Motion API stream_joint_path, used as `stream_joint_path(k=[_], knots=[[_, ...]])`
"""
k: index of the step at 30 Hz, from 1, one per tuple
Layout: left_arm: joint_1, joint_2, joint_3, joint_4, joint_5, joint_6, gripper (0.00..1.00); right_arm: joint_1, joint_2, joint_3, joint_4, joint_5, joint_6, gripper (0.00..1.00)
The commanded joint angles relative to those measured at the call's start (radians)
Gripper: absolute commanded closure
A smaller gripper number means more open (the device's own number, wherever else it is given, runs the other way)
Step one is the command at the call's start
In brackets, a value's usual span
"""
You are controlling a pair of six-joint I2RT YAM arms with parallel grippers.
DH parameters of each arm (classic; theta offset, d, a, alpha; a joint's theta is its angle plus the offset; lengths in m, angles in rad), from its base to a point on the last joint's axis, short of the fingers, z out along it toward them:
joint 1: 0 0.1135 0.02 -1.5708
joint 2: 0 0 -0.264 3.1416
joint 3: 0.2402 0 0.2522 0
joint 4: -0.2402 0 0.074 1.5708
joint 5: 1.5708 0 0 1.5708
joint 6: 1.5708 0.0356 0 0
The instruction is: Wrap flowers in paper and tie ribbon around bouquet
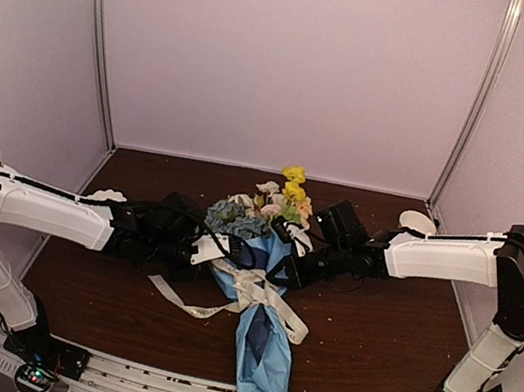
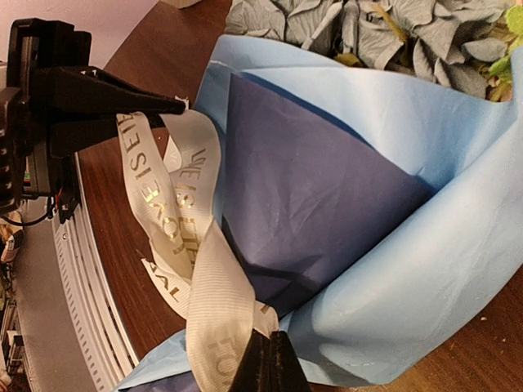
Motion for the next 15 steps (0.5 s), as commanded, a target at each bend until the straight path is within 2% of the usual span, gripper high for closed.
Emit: stream_joint_path(k=[1, 5, 8, 15], knots=[[0.005, -0.06, -0.016, 0.01, 0.025, -0.1, 1.0, 0.0, -0.054, -0.004, 0.027, 0.068, 0.007, 1.0], [0.004, -0.101, -0.06, 0.006, 0.09, -0.166, 1.0, 0.0, -0.042, 0.0, 0.053, 0.054, 0.029, 1.0], [0.005, -0.085, -0.063, -0.032, 0.113, -0.246, 1.0, -0.006, -0.051, 0.0, 0.029, 0.1, 0.028, 1.0], [0.005, -0.054, -0.127, -0.126, 0.122, -0.547, 1.0, -0.167, -0.201, -0.269, 0.131, 0.134, 0.134, 1.0]])
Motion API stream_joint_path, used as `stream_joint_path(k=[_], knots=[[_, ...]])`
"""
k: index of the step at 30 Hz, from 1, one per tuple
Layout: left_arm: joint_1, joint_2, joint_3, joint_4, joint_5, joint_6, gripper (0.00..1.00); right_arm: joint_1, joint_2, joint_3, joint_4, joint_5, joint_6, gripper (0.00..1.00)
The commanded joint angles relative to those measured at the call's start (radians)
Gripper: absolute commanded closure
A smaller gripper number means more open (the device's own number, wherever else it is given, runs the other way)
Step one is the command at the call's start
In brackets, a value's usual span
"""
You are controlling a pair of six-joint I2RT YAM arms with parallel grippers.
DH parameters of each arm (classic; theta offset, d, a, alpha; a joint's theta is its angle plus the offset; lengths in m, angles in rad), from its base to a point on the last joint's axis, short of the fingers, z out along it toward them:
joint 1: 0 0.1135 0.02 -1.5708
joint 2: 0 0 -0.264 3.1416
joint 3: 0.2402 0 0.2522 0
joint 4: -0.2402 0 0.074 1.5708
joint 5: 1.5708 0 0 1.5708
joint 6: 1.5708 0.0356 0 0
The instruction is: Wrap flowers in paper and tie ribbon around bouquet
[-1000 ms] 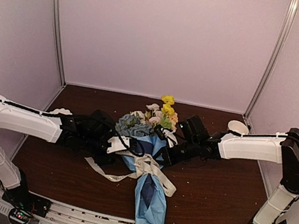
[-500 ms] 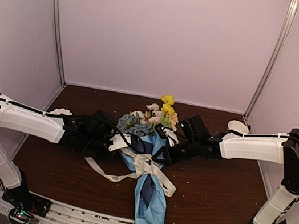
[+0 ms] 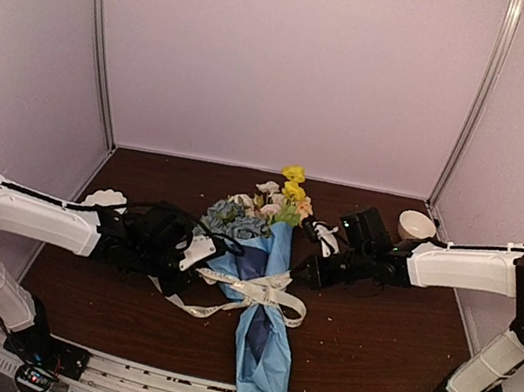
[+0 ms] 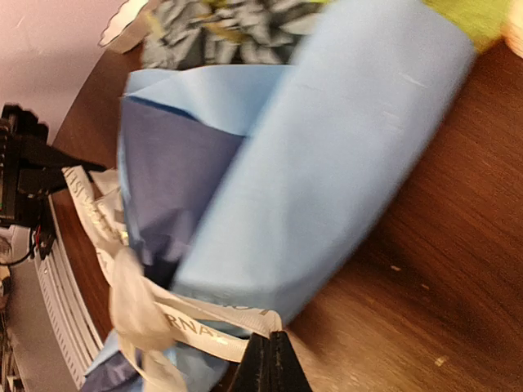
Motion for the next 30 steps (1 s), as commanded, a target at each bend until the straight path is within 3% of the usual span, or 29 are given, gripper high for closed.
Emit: stream_joint_path(k=[1, 9, 17, 28, 30], knots=[[0.006, 0.023, -0.06, -0.07, 0.021, -0.24, 1.0, -0.121, -0.107, -0.173, 0.073, 0.033, 0.076, 1.0], [0.092, -0.006, -0.134, -0.057, 0.069, -0.375, 1.0, -0.268, -0.187, -0.395, 0.104, 0.003, 0.085, 1.0], [0.159, -0.012, -0.196, -0.018, 0.116, -0.416, 1.0, -0.375, -0.19, -0.451, 0.121, -0.017, 0.124, 1.0], [0.175, 0.049, -0.185, 0.046, 0.24, -0.385, 1.0, -0.336, -0.176, -0.409, 0.124, -0.079, 0.068, 1.0], [0.176, 0.032, -0.178, 0.033, 0.222, -0.374, 1.0, -0.249, -0.185, -0.345, 0.076, -0.067, -0.005, 0.88]])
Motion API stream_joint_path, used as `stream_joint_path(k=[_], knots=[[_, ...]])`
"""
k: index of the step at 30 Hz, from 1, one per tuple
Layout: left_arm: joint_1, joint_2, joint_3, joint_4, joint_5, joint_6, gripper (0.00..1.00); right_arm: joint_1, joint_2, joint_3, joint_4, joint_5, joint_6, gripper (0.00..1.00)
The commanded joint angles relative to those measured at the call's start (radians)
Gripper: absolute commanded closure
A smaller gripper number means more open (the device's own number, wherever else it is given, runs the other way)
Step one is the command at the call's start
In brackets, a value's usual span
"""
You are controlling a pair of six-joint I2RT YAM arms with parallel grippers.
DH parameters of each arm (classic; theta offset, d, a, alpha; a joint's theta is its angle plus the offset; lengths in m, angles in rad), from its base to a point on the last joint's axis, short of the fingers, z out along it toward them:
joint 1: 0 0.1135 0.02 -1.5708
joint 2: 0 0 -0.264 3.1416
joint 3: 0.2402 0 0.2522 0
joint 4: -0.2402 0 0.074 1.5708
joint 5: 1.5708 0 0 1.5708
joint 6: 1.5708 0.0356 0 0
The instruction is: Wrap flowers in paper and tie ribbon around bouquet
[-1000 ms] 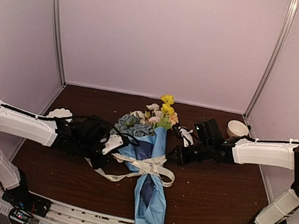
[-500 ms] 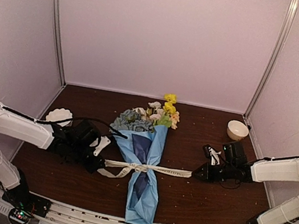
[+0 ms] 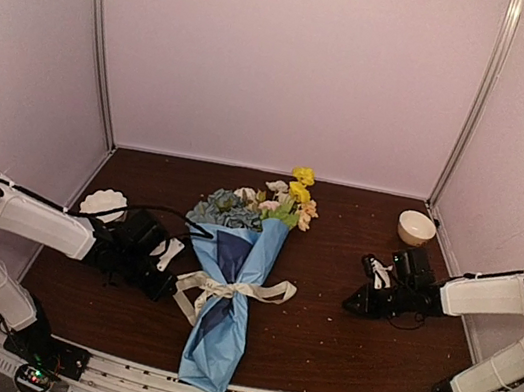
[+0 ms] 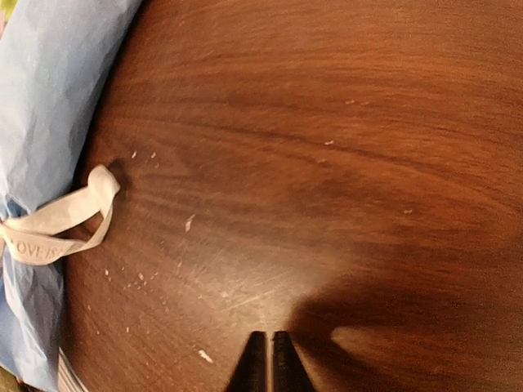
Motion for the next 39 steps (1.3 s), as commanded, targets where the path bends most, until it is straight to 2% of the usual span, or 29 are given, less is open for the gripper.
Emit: stream_joint_path(k=[1, 3, 6, 10, 14, 18, 23, 29, 36, 37, 39], knots=[[0.005, 0.0, 0.005, -0.049, 0.02, 0.03, 1.0, 0.161, -0.017, 0.13, -0.072, 0.015, -0.138, 0.81], [0.004, -0.012, 0.013, -0.063, 0.002, 0.035, 1.0, 0.26, 0.004, 0.216, -0.141, 0.08, -0.216, 0.7], [0.005, -0.036, 0.017, -0.065, -0.013, 0.04, 1.0, 0.355, 0.078, 0.336, -0.219, 0.139, -0.308, 0.58], [0.004, -0.074, 0.052, -0.094, -0.031, 0.083, 1.0, 0.405, 0.219, 0.484, -0.341, 0.223, -0.354, 0.49], [0.004, -0.108, 0.088, -0.122, -0.049, 0.137, 1.0, 0.399, 0.334, 0.618, -0.432, 0.325, -0.285, 0.44], [0.003, -0.116, 0.11, -0.136, -0.028, 0.16, 1.0, 0.405, 0.391, 0.666, -0.439, 0.342, -0.231, 0.42], [0.003, -0.128, 0.12, -0.122, -0.027, 0.176, 1.0, 0.414, 0.433, 0.641, -0.405, 0.332, -0.225, 0.44], [0.005, -0.099, 0.176, -0.132, -0.033, 0.212, 1.0, 0.425, 0.472, 0.642, -0.355, 0.284, -0.216, 0.55], [0.004, -0.099, 0.188, -0.132, -0.03, 0.223, 1.0, 0.424, 0.509, 0.7, -0.384, 0.374, -0.212, 0.53], [0.004, -0.1, 0.186, -0.132, -0.031, 0.224, 1.0, 0.425, 0.517, 0.715, -0.396, 0.387, -0.215, 0.55], [0.004, -0.104, 0.184, -0.132, -0.037, 0.222, 1.0, 0.425, 0.531, 0.733, -0.418, 0.389, -0.222, 0.73]])
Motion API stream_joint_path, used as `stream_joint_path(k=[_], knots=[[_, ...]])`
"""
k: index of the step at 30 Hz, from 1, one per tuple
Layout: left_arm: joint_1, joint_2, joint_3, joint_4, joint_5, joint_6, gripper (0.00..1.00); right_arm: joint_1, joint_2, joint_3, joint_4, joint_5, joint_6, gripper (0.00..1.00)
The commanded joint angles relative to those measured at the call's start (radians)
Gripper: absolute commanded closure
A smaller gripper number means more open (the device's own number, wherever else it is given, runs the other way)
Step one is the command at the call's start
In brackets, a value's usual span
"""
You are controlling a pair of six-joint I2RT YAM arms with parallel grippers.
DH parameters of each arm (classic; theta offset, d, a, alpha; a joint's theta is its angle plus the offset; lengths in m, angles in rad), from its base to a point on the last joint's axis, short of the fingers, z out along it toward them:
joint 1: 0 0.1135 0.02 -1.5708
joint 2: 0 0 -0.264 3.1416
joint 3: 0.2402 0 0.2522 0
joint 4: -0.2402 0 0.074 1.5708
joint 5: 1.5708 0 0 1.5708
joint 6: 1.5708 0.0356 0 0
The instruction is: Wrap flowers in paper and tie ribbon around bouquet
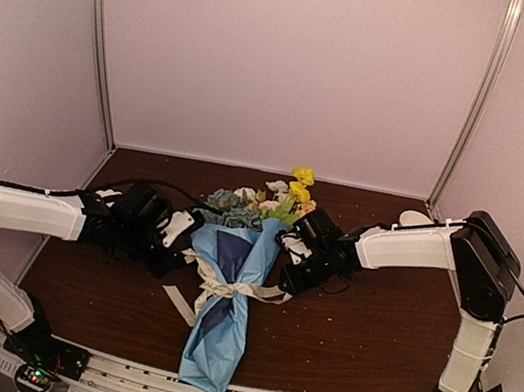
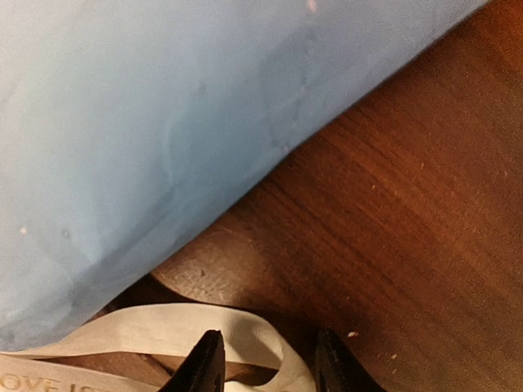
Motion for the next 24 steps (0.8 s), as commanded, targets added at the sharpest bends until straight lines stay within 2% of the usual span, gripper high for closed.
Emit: stream_joint_path(k=[1, 3, 4, 9, 14, 24], knots=[[0.005, -0.006, 0.014, 0.016, -0.008, 0.015, 1.0, 0.006, 0.044, 0.034, -0.06, 0.052, -0.003, 0.82], [0.005, -0.018, 0.007, 0.032, -0.025, 0.007, 1.0, 0.006, 0.027, 0.007, -0.057, 0.025, -0.002, 0.98], [0.005, -0.021, 0.007, 0.041, -0.038, 0.0, 1.0, 0.007, 0.01, -0.015, -0.046, 0.007, -0.001, 1.0], [0.005, 0.051, 0.102, 0.053, -0.075, 0.026, 1.0, 0.023, -0.106, -0.169, -0.008, -0.066, 0.022, 1.0], [0.024, 0.17, 0.182, 0.057, -0.081, 0.041, 1.0, 0.031, -0.246, -0.391, 0.045, -0.116, 0.104, 1.0], [0.124, 0.248, 0.183, 0.073, -0.099, 0.007, 1.0, 0.03, -0.359, -0.602, 0.095, -0.134, 0.249, 1.0]])
